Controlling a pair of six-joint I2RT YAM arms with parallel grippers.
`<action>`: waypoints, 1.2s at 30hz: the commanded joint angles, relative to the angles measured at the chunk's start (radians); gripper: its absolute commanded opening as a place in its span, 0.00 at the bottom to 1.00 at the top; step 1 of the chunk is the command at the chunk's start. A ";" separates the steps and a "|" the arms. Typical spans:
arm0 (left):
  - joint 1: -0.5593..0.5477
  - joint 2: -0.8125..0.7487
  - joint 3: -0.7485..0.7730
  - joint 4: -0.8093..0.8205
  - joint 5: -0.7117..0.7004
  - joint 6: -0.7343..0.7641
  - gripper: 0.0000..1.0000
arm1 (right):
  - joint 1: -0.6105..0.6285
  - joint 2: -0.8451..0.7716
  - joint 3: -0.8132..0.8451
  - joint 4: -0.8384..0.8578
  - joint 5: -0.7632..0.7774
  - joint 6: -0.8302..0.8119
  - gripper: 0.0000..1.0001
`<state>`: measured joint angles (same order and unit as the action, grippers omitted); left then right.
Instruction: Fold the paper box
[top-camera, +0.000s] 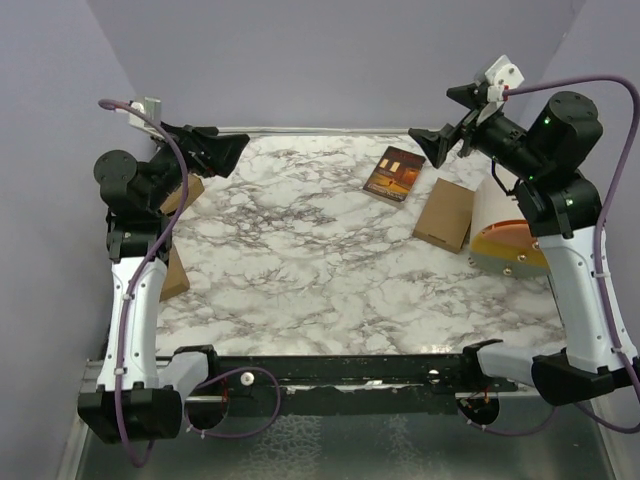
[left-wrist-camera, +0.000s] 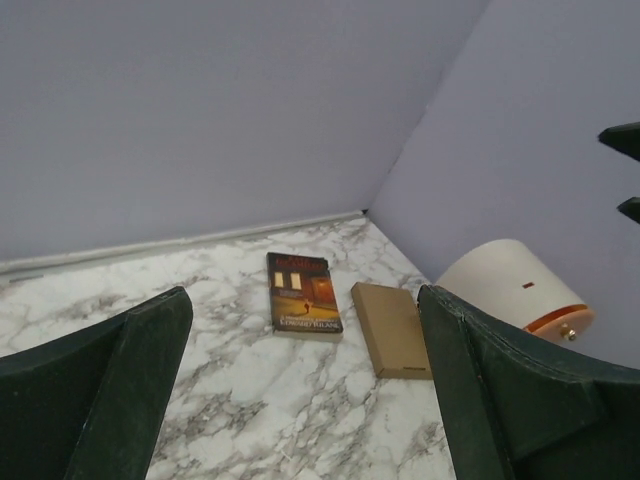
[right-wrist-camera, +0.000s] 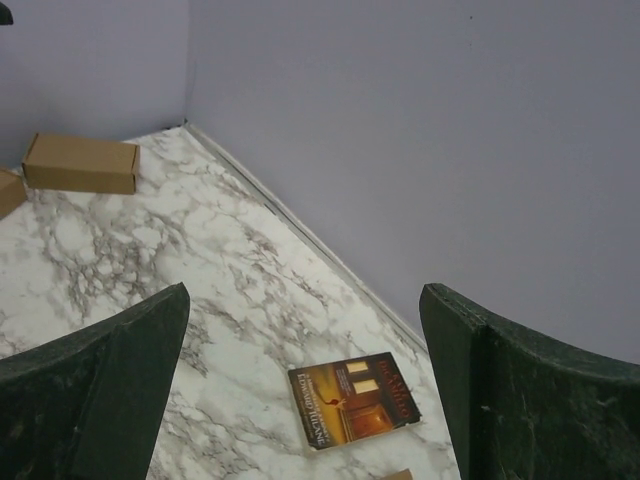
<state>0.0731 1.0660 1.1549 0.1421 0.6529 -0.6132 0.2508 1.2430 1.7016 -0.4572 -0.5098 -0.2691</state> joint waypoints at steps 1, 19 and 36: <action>0.007 -0.047 0.054 -0.002 0.062 -0.047 0.99 | -0.013 -0.028 0.016 -0.045 0.066 0.105 1.00; 0.007 -0.080 0.021 0.011 0.080 -0.085 0.99 | -0.023 -0.124 -0.028 -0.019 0.205 0.253 1.00; 0.007 -0.087 -0.066 0.040 0.100 -0.068 0.99 | -0.071 -0.099 -0.072 -0.027 -0.062 0.190 1.00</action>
<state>0.0727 0.9977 1.1271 0.1417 0.7193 -0.6724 0.1963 1.1343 1.6344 -0.4717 -0.4408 -0.0399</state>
